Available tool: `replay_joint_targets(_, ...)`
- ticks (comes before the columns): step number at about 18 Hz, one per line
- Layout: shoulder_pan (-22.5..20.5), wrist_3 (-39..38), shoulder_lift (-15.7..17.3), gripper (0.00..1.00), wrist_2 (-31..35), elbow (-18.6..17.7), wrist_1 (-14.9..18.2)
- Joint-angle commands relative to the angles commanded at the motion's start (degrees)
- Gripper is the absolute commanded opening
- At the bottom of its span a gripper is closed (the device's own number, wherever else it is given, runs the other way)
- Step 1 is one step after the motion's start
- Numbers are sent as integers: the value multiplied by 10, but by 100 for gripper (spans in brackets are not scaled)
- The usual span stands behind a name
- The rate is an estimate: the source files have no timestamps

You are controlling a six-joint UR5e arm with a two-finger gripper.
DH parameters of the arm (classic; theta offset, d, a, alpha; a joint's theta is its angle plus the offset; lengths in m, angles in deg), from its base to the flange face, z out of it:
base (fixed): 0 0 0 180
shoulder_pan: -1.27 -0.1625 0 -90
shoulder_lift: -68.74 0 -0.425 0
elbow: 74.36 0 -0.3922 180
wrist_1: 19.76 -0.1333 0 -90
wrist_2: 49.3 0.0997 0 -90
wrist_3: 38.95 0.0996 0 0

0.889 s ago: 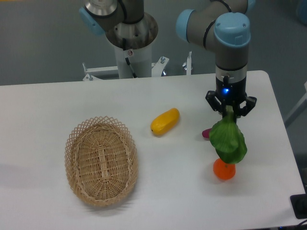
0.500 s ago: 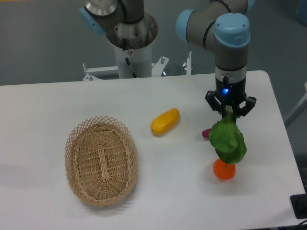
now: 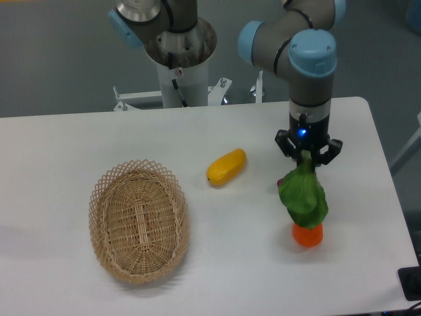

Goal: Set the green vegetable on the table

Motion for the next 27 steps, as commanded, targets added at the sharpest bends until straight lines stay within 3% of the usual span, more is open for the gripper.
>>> replay_joint_targets(3, 15, -29, -17, 37, 0, -4, -9)
replay_joint_targets(6, 44, -62, -50, 38, 12, -4, -40)
replay_joint_targets(13, 66, -44, -78, 39, 39, -8, -43)
replay_joint_targets(17, 71, -44, -84, 46, 39, -8, -44)
replay_joint_targets(19, 71, -44, -84, 56, 39, -7, -45)
replay_joint_targets(21, 71, -48, -83, 100, 40, -5, -45)
replay_joint_targets(27, 67, -54, -55, 100, 40, 6, -42)
